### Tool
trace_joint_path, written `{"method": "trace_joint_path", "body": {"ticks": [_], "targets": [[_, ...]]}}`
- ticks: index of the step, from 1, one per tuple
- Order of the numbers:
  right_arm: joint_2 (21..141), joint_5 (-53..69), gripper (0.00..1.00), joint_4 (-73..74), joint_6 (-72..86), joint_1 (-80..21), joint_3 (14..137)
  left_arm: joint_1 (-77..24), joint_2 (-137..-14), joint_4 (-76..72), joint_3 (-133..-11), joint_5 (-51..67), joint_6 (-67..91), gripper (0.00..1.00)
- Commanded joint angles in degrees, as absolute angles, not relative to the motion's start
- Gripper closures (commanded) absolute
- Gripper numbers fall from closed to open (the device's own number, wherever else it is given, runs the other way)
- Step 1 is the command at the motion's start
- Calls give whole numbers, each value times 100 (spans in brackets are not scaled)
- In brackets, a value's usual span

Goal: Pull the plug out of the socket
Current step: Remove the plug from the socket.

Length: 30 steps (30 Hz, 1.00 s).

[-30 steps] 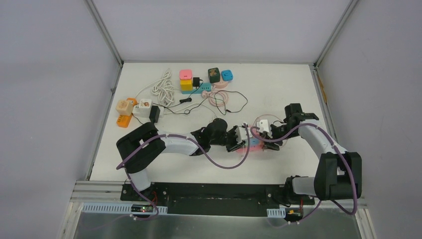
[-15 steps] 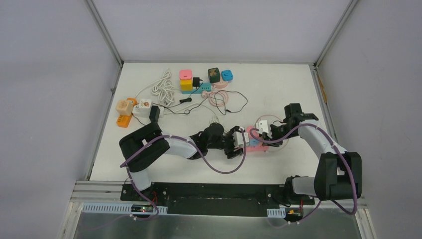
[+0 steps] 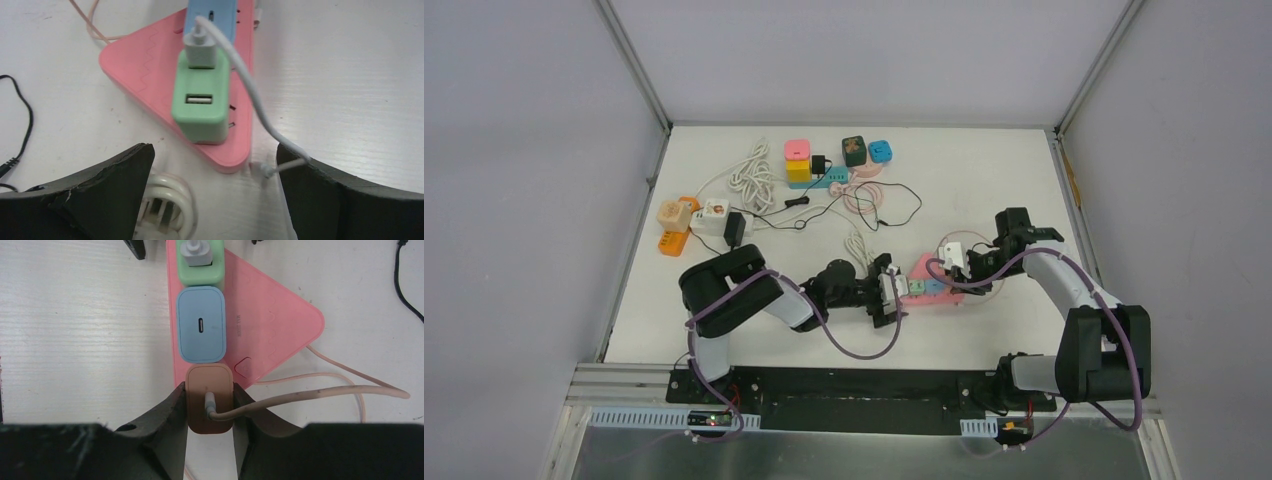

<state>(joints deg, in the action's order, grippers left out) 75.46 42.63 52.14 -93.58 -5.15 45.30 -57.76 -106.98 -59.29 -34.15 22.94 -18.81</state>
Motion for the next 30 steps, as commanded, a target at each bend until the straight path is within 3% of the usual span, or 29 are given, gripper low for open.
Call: {"method": "trace_joint_path", "body": {"ticks": [1,10,25,30], "targets": [[7593,4412,82,5381,-9532,-578,4614,-5569,-10734,-6528,-3533,2477,-1781,1],[7637,4403,82,5378,-9488,-613,4654,-5460,-10874,-6778,-3822,2996,-1354,2],[7715,4368,82,5370,-9465,-658,4676,-5470,-11302,-7382,-4003,3305,-1043,30],[7725,4355,82,5347,-9416,-655,4679,-5475,-11285,-7726,-3919,3371,-923,26]]}}
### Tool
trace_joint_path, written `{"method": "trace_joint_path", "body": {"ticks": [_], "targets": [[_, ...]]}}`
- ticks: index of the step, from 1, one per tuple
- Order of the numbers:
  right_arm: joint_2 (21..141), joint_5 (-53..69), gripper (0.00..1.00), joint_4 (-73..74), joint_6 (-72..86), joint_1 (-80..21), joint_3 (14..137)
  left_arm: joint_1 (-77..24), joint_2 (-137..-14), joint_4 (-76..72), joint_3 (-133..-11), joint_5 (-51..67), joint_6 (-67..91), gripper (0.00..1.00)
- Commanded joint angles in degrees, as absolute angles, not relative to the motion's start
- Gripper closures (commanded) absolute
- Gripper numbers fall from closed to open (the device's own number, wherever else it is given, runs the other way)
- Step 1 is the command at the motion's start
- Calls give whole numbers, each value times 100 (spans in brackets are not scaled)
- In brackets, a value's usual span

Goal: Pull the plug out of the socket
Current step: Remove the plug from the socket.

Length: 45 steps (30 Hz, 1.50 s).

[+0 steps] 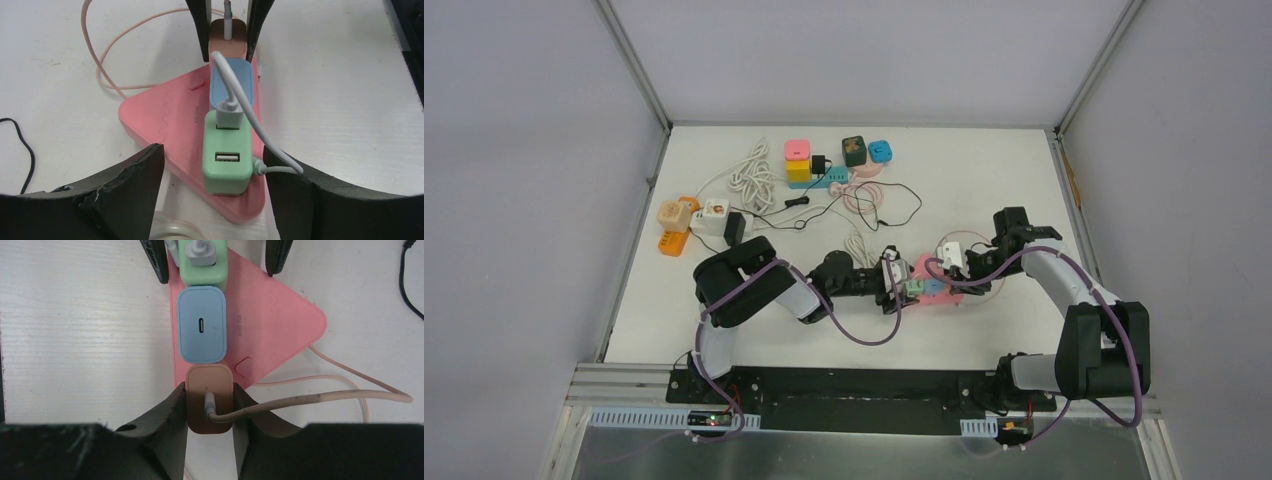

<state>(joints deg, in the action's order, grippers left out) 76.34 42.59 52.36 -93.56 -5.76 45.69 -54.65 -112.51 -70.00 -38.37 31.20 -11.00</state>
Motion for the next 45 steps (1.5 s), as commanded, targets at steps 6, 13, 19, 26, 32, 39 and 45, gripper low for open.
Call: {"method": "trace_joint_path", "body": {"ticks": [6,13,19,26,32,39,45], "targets": [[7760,4342,82,5342,-9382,-668,4693,-5559,-11404,-8056,-3890,3293,-829,25],[7770,4324,82,5329,-9364,-667,4696,-5571,-11513,-8073,-3851,3138,-899,49],[7765,4303,83,5334,-9367,-670,4677,-5577,-11511,-7971,-3858,3121,-989,92],[7815,4237,92,5334,-9086,-792,4680,-5578,-11514,-7555,-3840,3097,-1321,100],[8169,4261,100,6189,-9451,-829,5053,-5573,-11463,-7100,-3900,3024,-1480,100],[8197,4116,100,5925,-9001,-826,5043,-5573,-11462,-6937,-3935,3033,-1536,100],[7175,3862,100,4734,-8771,-834,4212,-5574,-11565,-7028,-3956,3066,-1508,100]]}}
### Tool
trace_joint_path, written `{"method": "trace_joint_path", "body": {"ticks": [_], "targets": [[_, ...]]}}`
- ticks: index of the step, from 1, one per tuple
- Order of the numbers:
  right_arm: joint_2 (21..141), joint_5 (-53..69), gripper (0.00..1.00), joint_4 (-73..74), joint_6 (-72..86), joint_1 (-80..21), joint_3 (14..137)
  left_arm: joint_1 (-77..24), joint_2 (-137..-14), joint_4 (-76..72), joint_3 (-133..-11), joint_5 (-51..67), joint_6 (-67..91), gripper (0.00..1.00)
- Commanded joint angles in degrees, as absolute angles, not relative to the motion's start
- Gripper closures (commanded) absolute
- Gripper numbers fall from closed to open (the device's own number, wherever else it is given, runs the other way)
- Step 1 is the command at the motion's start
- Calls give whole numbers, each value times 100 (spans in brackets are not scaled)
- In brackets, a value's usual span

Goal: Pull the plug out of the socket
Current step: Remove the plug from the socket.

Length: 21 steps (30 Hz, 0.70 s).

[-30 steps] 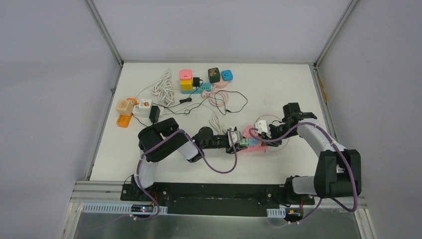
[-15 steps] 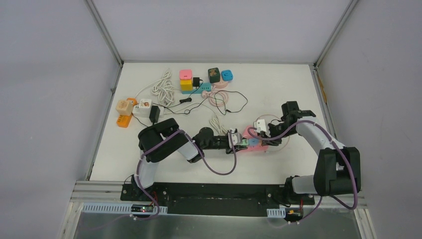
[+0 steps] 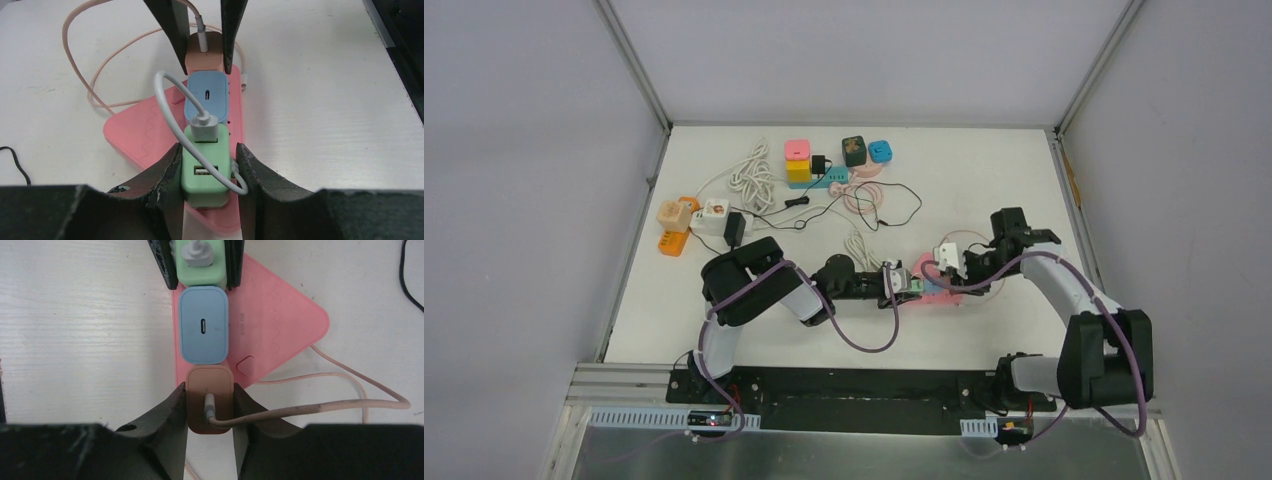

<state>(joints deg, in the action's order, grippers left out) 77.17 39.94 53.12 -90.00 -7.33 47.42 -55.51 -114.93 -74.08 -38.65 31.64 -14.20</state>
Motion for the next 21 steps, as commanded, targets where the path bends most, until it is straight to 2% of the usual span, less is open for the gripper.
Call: {"method": "trace_joint_path", "body": {"ticks": [1,11,18,21], "targets": [[7126,3894,100,4761,-8800,-828,4190,-5568,-11576,-7057,-3955,3067,-1504,100],[8339,3979,100,5723,-8349,-817,5130,-5570,-11519,-6726,-4015,3052,-1626,100],[7092,3932,100,4816,-8957,-849,4094,-5547,-11487,-6644,-4033,3043,-1546,100],[7483,4104,100,5217,-8642,-824,4570,-5550,-11487,-6604,-4034,3062,-1587,100]]}}
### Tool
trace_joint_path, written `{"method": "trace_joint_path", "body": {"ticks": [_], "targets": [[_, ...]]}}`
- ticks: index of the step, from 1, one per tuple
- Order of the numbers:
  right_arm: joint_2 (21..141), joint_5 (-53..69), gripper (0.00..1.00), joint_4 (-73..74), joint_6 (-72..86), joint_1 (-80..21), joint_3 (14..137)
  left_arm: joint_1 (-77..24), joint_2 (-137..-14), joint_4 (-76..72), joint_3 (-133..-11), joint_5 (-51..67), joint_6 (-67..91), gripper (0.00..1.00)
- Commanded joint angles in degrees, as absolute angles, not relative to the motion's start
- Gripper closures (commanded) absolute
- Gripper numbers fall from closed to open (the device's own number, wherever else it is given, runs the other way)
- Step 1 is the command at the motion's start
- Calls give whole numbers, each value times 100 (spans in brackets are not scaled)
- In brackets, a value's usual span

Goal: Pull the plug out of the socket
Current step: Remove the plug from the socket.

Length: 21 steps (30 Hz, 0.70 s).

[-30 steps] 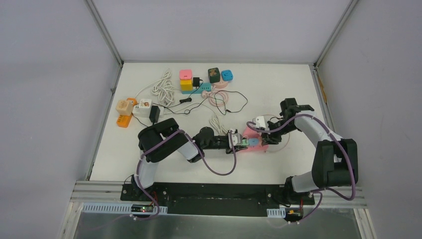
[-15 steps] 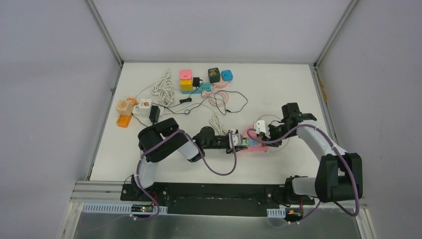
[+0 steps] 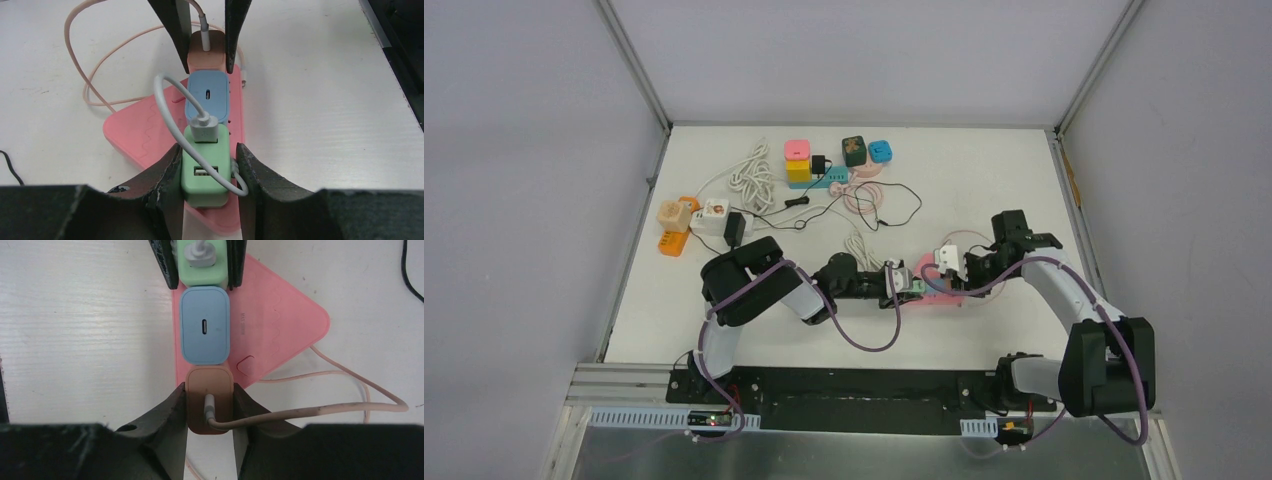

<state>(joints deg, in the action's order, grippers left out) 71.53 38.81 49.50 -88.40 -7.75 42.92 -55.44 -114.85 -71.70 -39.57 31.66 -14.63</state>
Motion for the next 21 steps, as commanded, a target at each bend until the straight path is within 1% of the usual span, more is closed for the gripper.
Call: {"method": "trace_joint_path", "body": {"ticks": [1,4,6,11,13,16,18,20,21], "targets": [[7714,4131,100,5436,-8570,-820,4766,-5550,-11476,-6589,-4030,3067,-1602,100],[8276,4052,100,5699,-8293,-807,5114,-5551,-11469,-6570,-4010,3087,-1651,100],[8333,3930,100,5659,-8309,-815,5065,-5552,-11460,-6532,-4016,3099,-1682,100],[7463,3730,100,5308,-9295,-999,4257,-5552,-11458,-6448,-4052,3143,-1681,100],[7290,3887,100,5221,-9142,-1019,4215,-5552,-11453,-6437,-4052,3163,-1683,100],[7901,4220,100,5595,-8248,-854,4900,-5546,-11446,-6371,-4060,3183,-1720,100],[8402,4229,100,5915,-8063,-723,5336,-5546,-11439,-6309,-4077,3202,-1730,100],[8470,4003,100,5931,-8304,-713,5243,-5545,-11441,-6277,-4087,3221,-1731,100],[8315,3904,100,5834,-8554,-742,4988,-5536,-11436,-6273,-4087,3222,-1728,100]]}}
